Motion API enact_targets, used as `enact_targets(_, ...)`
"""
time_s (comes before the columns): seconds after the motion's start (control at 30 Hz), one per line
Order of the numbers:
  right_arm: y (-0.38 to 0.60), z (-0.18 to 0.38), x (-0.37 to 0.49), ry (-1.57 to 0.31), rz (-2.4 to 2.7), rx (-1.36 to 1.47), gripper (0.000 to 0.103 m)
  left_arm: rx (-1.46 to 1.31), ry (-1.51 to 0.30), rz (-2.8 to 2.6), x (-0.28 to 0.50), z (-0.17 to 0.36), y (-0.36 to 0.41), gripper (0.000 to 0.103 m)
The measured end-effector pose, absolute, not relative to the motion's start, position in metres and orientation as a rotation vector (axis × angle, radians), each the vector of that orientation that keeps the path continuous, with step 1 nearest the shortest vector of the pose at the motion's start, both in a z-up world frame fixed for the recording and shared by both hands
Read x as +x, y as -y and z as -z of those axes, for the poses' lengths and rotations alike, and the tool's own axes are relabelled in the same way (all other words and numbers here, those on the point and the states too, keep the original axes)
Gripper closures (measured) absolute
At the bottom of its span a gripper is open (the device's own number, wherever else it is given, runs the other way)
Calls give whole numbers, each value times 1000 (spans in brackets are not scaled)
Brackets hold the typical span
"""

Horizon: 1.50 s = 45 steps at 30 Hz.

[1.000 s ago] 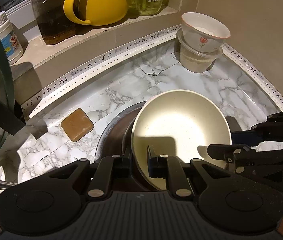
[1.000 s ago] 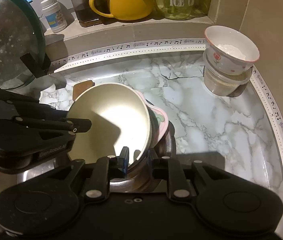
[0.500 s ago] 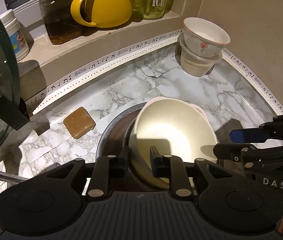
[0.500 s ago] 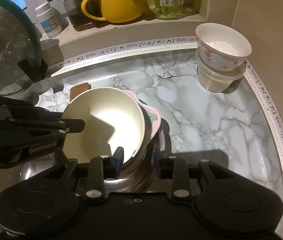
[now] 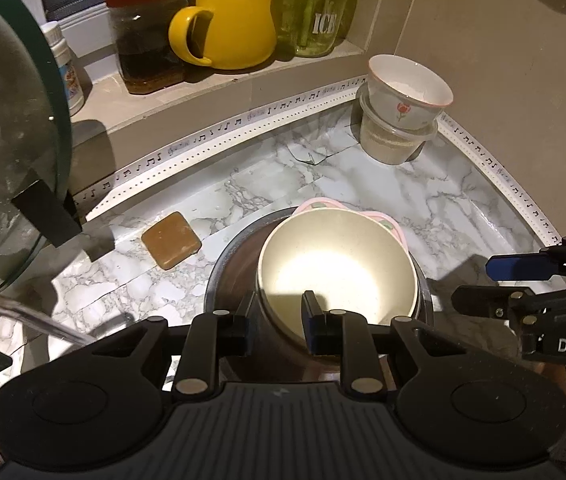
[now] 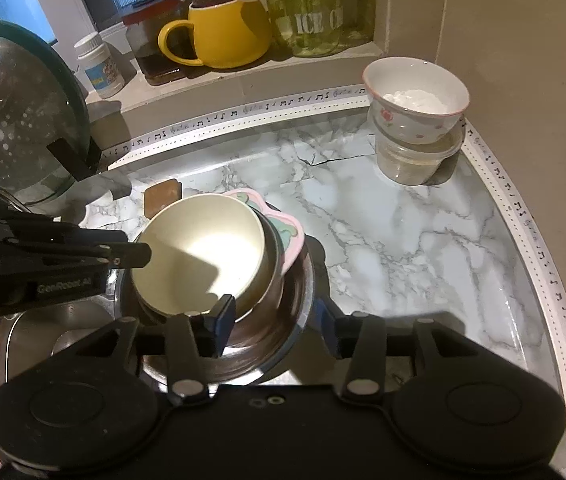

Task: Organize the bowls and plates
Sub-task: 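Lower the cream bowl into the steel pot and open both grippers, then close both grippers on the steel pot rim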

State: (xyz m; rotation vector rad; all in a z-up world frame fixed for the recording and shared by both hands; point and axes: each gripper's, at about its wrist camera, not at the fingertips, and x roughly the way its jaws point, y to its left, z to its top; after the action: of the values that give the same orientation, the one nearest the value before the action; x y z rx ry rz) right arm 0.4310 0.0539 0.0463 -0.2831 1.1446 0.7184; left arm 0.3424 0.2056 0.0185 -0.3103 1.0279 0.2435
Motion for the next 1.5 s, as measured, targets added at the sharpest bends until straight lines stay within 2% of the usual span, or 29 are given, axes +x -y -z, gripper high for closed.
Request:
enact_targets(0.13,-47,-50,430,-1144,-717,-271,52,-324,-1018,-263,333,-21,-209,79)
enact_targets(0.17,-45,-50,429,-1144,-717,-267,49,-333,-1015,-267,330,-20,-211,72)
enact_targets(0.23,-42,-49,429,-1146,-716,-261,44,-348,-1000,-274,324,-20,-214,49)
enact_targets(0.27,-40,-48,430,-1146,-713,-259,42,-349,-984,-283,320,-21,-215,33)
enact_targets(0.3,-39,-47,430,-1148,-711,-257,40,-348,-969,-293,317,-21,-216,28)
enact_targets(0.43,-31,-40,431,-1164,-701,-244,38,-380,-963,-303,309,-16,-221,28)
enact_targets(0.77,-17,-18,437,-1218,-687,-191,20,-469,-992,-330,301,11,-229,28)
enact_targets(0.87,-16,-15,436,-1232,-689,-193,10,-466,-987,-348,298,16,-230,28)
enact_targets(0.93,-15,-14,436,-1233,-685,-191,8,-464,-987,-360,298,20,-231,28)
enact_targets(1.23,-16,3,446,-1255,-669,-138,11,-468,-1027,-387,305,45,-236,28)
enact_targets(1.37,-21,11,448,-1262,-674,-153,25,-490,-1037,-394,306,56,-241,29)
enact_targets(1.4,-22,12,449,-1267,-675,-153,29,-494,-1038,-395,307,58,-242,31)
enact_targets(1.47,-24,15,451,-1274,-676,-149,31,-502,-1045,-387,308,61,-243,41)
enact_targets(1.5,-25,17,452,-1276,-679,-147,32,-508,-1048,-383,308,62,-243,42)
